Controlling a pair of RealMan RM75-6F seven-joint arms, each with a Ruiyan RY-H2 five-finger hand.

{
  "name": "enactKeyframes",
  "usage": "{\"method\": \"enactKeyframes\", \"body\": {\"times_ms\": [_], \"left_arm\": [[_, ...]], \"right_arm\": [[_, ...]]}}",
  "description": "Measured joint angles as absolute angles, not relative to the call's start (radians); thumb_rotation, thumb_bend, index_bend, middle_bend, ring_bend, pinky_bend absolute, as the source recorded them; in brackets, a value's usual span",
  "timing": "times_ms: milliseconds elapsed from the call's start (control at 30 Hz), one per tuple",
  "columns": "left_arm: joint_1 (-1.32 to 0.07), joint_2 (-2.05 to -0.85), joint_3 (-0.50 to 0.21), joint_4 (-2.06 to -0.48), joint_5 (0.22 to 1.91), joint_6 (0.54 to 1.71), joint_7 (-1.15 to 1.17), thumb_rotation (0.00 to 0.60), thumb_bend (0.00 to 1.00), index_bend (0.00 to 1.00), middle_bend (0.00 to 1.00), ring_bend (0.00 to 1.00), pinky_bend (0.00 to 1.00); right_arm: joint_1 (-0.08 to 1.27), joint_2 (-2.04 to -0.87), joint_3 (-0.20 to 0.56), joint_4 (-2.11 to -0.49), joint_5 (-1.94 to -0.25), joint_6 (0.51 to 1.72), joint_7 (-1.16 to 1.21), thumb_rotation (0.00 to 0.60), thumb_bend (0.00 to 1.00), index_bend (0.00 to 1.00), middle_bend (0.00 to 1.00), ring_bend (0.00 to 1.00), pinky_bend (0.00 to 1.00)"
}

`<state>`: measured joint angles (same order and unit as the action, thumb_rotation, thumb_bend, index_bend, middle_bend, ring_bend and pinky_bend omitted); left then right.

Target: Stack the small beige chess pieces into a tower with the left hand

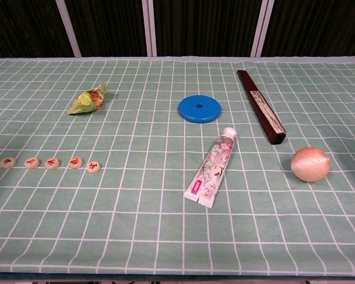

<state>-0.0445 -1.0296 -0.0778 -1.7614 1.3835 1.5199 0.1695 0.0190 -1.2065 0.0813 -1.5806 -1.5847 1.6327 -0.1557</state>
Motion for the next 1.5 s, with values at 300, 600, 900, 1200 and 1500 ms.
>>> {"method": "enactKeyframes", "body": {"times_ms": [300,600,900,1200,1500], "left_arm": [[-0.045,-1.032,-0.079,-1.762,1.381,1.519,0.175,0.6,0.13,0.04,0.0,0.0,0.0],[-0.043,-1.029,-0.076,-1.757,1.399,1.526,0.148,0.6,0.13,0.03,0.0,0.0,0.0],[-0.054,-1.035,-0.073,-1.747,1.447,1.528,0.134,0.6,0.13,0.03,0.0,0.0,0.0],[-0.151,-1.024,-0.091,-1.824,1.469,1.411,0.237,0.6,0.13,0.1,0.0,0.0,0.0],[-0.324,-1.051,-0.117,-1.903,1.386,1.154,0.384,0.6,0.13,0.15,0.0,0.0,0.0]], "right_arm": [[0.02,-1.205,0.083,-1.582,-1.582,1.631,-0.154,0.6,0.23,0.08,0.01,0.0,0.0],[0.017,-1.203,0.081,-1.583,-1.586,1.636,-0.153,0.6,0.23,0.08,0.01,0.0,0.0],[0.014,-1.203,0.083,-1.589,-1.578,1.637,-0.151,0.6,0.23,0.08,0.01,0.0,0.0],[0.013,-1.205,0.083,-1.593,-1.576,1.636,-0.155,0.6,0.23,0.08,0.01,0.0,0.0],[0.013,-1.204,0.086,-1.595,-1.567,1.633,-0.153,0.6,0.23,0.08,0.01,0.0,0.0]]}}
